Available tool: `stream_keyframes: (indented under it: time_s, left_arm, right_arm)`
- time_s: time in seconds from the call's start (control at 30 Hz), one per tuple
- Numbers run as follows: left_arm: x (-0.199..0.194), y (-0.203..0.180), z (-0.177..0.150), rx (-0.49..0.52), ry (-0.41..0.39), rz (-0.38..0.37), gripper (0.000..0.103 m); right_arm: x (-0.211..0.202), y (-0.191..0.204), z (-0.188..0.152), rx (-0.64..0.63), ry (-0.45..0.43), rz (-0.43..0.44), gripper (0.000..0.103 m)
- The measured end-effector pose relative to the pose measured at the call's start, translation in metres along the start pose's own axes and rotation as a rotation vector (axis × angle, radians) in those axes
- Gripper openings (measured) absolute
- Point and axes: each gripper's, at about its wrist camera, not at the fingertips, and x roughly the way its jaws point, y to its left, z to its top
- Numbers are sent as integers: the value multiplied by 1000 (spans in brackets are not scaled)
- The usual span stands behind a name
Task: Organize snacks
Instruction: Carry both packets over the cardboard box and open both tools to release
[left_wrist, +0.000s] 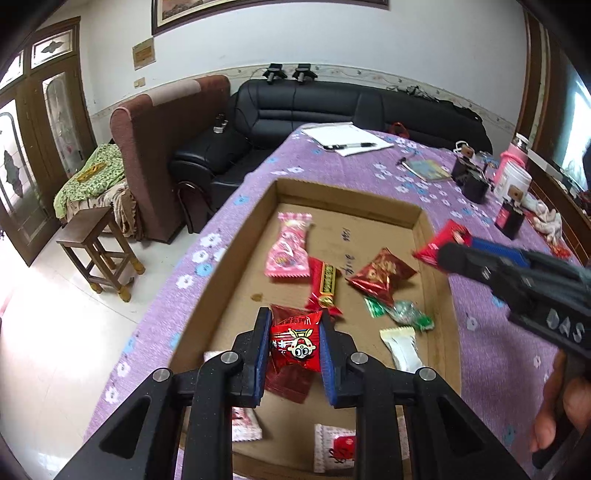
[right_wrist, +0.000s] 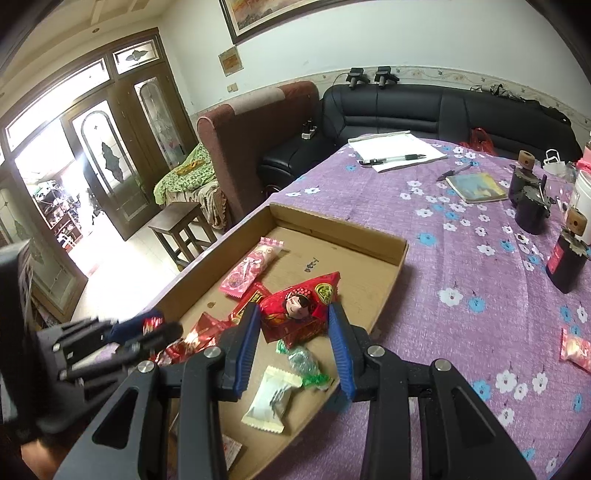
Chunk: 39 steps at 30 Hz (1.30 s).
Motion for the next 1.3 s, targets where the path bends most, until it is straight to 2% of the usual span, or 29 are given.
stream_keyframes:
  time_s: [0.67, 1.3]
  left_arm:
    - [21, -33, -14, 68, 66, -42, 25]
    - [37, -39, -19, 65, 115, -73, 25]
  right_arm:
    - [57, -26, 36, 29, 63, -30, 37]
    - [83, -44, 32, 68, 108, -68, 38]
